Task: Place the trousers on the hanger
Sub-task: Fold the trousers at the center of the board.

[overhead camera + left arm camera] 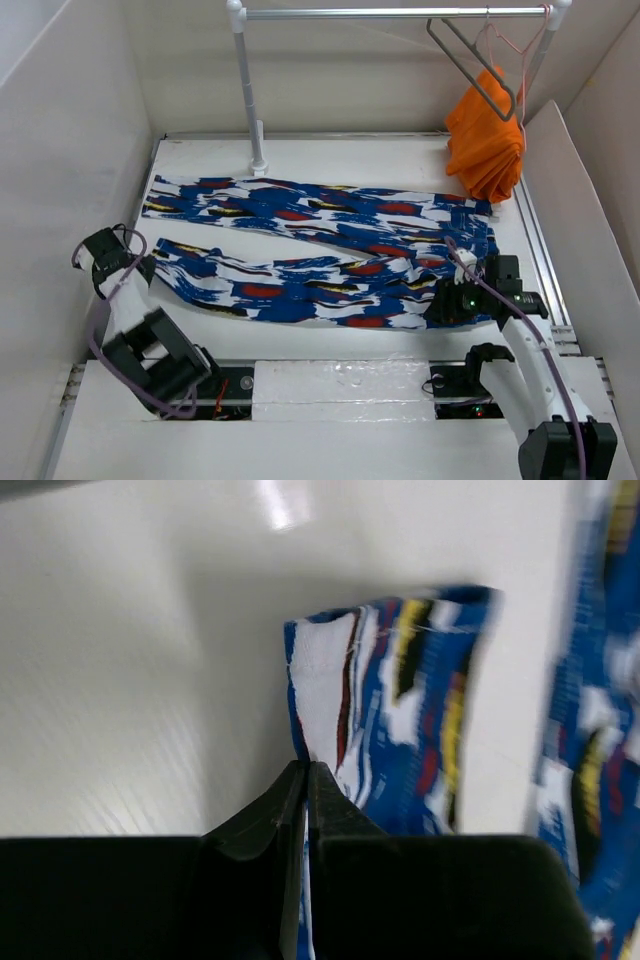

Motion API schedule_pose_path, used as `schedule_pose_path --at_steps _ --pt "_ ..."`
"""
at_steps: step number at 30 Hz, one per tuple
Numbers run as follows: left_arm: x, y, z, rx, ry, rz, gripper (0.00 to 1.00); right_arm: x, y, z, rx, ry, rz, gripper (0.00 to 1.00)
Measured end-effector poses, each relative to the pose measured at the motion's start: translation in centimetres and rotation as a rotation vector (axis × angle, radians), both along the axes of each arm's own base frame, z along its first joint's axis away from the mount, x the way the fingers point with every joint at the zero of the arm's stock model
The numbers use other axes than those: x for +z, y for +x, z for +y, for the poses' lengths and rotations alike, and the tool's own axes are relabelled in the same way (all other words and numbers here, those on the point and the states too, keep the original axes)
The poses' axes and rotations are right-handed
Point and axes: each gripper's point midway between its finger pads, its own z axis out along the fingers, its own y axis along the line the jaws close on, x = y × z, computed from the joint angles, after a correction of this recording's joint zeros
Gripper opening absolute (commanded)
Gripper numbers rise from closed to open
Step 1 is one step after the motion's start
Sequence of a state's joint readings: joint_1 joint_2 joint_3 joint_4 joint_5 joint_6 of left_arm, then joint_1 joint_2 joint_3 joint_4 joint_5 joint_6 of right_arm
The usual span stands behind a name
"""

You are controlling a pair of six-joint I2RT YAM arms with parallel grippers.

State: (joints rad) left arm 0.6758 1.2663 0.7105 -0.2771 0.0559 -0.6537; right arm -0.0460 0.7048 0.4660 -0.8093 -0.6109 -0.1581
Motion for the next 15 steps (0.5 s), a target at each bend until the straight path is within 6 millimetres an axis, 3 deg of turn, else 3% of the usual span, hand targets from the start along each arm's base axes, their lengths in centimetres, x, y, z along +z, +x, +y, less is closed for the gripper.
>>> schedule_pose_path --at_steps 4,7,11,15 --pt "7.4 0.2 -0.5 -0.008 0.122 -0.16 0.0 -0.4 -0.5 0.6 0.043 -0.005 0.052 0.59" --pt "11.6 -0.1 -0.6 0.001 0.179 -0.227 0.0 0.1 -0.2 0.9 0.069 -0.024 0.07 0.58" --pt "14.0 0.2 -1.1 -0.015 0.215 -0.231 0.0 1.1 1.1 0.2 0.051 -0.073 0.061 0.57" --pt "15.0 1.1 -2.2 -0.062 0.203 -0.25 0.0 1.1 2.4 -2.6 -0.065 -0.141 0.094 0.57"
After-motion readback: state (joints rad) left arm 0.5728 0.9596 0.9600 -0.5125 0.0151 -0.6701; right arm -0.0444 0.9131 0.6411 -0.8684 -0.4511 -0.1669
